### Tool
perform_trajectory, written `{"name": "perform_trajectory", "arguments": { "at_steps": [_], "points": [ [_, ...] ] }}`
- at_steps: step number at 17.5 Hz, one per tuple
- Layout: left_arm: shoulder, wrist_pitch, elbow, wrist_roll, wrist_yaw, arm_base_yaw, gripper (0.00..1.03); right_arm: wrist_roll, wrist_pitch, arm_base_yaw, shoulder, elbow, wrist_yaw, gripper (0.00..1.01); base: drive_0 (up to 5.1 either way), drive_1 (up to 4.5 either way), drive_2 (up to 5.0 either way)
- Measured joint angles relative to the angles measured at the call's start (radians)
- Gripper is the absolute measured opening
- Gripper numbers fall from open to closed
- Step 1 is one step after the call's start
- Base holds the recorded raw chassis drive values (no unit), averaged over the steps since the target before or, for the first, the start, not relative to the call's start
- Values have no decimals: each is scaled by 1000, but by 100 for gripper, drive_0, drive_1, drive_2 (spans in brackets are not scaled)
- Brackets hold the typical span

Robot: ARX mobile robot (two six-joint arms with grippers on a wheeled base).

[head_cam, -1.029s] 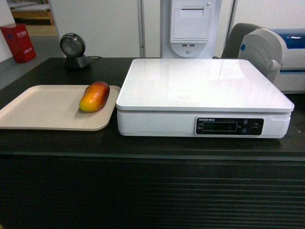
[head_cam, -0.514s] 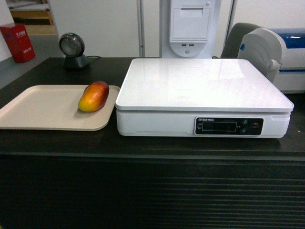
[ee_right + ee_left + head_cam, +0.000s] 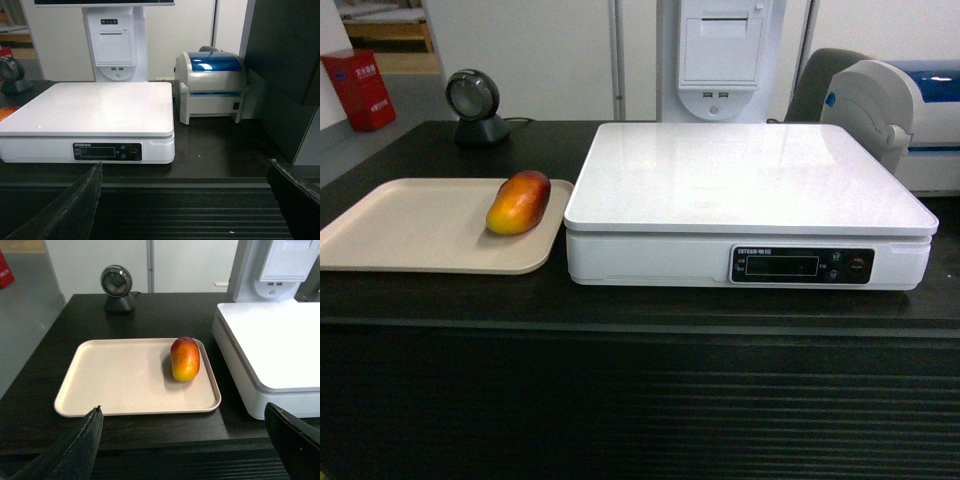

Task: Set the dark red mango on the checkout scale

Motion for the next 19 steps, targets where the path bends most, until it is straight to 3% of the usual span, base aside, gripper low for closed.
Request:
{"name": "perform_trajectory", "arguments": {
  "at_steps": [2, 5, 12, 19],
  "points": [
    [238, 20, 136, 18, 46, -7, 98, 0, 0, 0, 0, 0, 0, 98, 0, 0, 0],
    [585, -42, 422, 46, 60, -38, 98, 0, 0, 0, 0, 0, 0, 98, 0, 0, 0],
    [1033, -280, 974, 114, 82, -85, 98, 0, 0, 0, 0, 0, 0, 98, 0, 0, 0],
    [1131, -361, 1113, 120, 119, -95, 98, 0, 0, 0, 0, 0, 0, 98, 0, 0, 0]
  ]
}}
